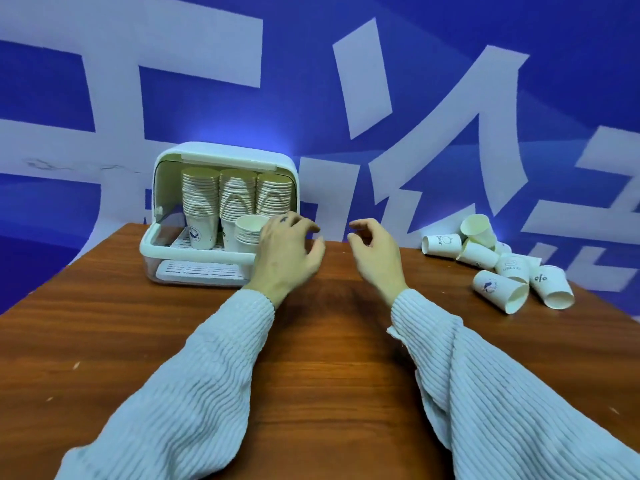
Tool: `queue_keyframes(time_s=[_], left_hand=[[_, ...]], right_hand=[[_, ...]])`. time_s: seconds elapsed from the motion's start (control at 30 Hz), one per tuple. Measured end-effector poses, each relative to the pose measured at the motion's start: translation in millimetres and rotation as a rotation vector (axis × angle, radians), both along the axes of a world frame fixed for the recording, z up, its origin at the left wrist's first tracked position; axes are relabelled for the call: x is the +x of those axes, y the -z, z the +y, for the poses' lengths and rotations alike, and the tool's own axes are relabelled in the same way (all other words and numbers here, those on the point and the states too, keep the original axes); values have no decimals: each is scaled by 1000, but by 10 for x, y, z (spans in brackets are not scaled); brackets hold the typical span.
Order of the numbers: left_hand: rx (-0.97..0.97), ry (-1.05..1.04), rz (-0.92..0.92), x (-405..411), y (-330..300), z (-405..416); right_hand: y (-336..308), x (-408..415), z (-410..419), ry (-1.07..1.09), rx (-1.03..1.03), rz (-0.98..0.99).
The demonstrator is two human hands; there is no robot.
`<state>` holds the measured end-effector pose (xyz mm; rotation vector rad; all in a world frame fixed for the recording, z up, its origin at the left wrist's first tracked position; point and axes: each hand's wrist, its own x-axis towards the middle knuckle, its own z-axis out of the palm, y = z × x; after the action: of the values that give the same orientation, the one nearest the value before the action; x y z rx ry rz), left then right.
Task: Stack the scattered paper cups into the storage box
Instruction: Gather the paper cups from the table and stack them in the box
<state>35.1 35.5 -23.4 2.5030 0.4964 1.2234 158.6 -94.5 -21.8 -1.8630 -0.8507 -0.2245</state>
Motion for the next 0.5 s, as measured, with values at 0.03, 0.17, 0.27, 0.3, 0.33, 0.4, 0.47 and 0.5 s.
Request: queue_keyframes(time_s=[0.03,0.17,0.27,0.3,0.33,0.4,0.47,0.5], left_hand=[[-27,34,25,83,0,-123],[-154,182,96,472,48,-668],[-229,311,151,760,97,-1089],[-245,350,168,863,117,-1243],[-262,386,184,963,138,-1389],[-296,454,227,1134,188,-1658],[-344,509,269,1285,278,-1918],[-402,527,279,1343,344,-2032]], right_hand=[[1,30,-89,10,-2,3],[41,187,-580,76,-49,1],[107,353,-1000,133,-73,18],[130,427,-1157,163,-78,24],[156,510,-1308,201,-89,32],[214,677,-1572,292,-97,46],[306,851,-1815,431,-106,42],[369,937,-1923,515,-113,33]])
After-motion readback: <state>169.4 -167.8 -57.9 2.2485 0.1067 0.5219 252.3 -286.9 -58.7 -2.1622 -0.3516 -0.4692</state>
